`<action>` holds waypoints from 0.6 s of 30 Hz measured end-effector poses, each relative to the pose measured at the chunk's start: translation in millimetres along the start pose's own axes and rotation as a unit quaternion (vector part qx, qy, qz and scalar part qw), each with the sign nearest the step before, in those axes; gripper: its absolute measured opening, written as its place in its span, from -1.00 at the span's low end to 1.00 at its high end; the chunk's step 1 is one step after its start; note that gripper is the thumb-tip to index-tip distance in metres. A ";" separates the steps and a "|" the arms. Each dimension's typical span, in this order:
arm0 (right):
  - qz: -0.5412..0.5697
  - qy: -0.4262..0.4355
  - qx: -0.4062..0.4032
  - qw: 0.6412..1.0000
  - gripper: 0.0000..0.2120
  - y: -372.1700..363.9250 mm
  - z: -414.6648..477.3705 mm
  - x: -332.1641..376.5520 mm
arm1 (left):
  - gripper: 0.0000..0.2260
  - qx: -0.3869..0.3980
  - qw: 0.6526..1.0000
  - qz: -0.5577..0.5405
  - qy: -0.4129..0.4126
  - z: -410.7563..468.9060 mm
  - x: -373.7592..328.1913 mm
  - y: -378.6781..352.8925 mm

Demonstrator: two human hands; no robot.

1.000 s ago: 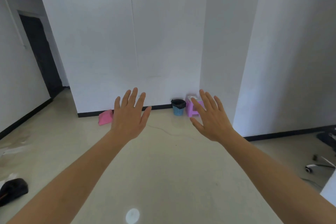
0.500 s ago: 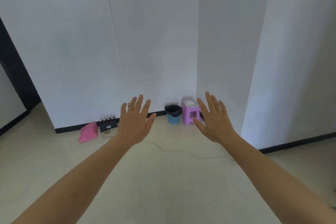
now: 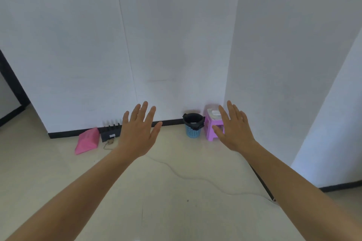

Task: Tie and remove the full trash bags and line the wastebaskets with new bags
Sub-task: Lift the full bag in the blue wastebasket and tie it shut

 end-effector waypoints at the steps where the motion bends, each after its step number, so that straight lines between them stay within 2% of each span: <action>1: -0.007 0.001 0.008 1.000 -0.28 -13.7 28.8 -2.2 | -0.38 0.006 1.000 0.004 -0.003 25.0 6.1 -17.1; 6: -0.028 0.016 0.017 0.999 -0.30 -48.3 164.0 -19.0 | -0.35 0.017 1.000 -0.008 -0.003 163.6 32.3 -77.4; 10: -0.015 0.006 0.017 1.000 -0.32 -77.6 244.2 -50.9 | -0.38 0.036 0.999 -0.019 -0.019 266.7 26.6 -126.3; 15: -0.007 -0.026 0.048 0.998 -0.34 -165.8 335.3 -113.8 | -0.30 0.082 0.995 -0.007 -0.057 366.3 5.2 -229.2; 18: 0.000 -0.035 0.072 0.997 -0.34 -223.8 398.7 -151.1 | -0.32 0.122 0.991 0.007 -0.063 429.3 -4.0 -302.4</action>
Point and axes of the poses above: each hand's wrist, its own z-axis towards the middle knuckle, its own y-axis out of the back of the hand, x = y × z, the point moved 8 cm from there along z, towards the middle knuckle, and after that the axes turned 1 degree about y, right-handed, at the moved point
